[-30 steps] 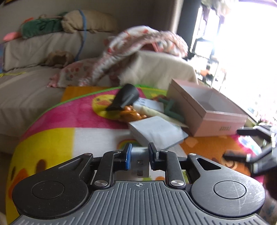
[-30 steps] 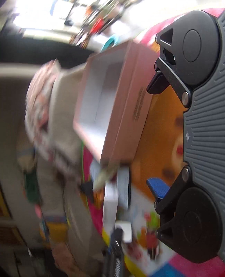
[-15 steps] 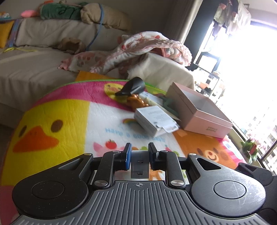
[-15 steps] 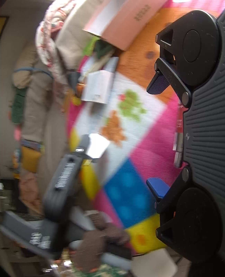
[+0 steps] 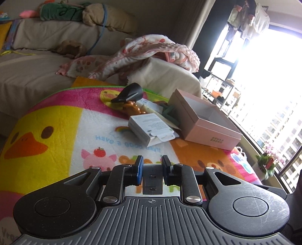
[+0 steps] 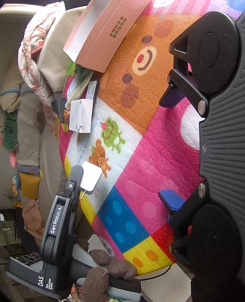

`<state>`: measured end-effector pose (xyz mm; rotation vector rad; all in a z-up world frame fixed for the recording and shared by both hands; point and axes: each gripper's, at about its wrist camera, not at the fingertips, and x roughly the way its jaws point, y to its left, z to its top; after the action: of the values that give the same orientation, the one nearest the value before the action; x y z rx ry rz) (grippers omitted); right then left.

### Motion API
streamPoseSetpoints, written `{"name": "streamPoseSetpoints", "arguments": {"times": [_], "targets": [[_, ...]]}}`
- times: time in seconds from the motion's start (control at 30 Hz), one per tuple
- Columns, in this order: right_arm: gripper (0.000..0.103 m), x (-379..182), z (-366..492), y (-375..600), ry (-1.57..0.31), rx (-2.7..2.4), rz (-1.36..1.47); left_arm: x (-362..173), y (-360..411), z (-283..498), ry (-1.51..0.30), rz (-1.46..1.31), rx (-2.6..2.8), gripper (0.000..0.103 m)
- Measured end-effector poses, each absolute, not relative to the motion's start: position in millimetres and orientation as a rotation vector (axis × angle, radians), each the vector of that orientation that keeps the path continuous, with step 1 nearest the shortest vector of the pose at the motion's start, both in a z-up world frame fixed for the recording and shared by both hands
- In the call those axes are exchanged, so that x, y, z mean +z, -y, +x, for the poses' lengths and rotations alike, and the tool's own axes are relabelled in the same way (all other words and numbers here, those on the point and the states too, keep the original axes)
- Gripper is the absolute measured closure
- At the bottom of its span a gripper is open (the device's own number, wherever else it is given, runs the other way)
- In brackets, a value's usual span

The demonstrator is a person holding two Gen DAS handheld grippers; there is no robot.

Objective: Organize rigid objects
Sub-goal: 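Grasp the red lipstick with the right tool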

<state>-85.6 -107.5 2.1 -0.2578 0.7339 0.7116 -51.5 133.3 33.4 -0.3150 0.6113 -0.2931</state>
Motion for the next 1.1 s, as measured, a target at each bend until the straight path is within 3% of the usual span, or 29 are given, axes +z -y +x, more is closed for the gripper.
{"name": "streamPoseSetpoints", "arguments": {"times": [0.5, 0.73, 1.1], "targets": [[0.009, 9, -73, 119, -0.747, 0.700, -0.152, 37, -129, -58, -0.633, -0.326, -0.286, 0.079], [0.009, 22, -79, 129, -0.874, 0.802, -0.141, 43, -124, -66, -0.624, -0.318, -0.289, 0.079], [0.009, 20, -87, 96, -0.864, 0.810, -0.273, 43, -126, -77, -0.630, -0.306, -0.279, 0.079]]}}
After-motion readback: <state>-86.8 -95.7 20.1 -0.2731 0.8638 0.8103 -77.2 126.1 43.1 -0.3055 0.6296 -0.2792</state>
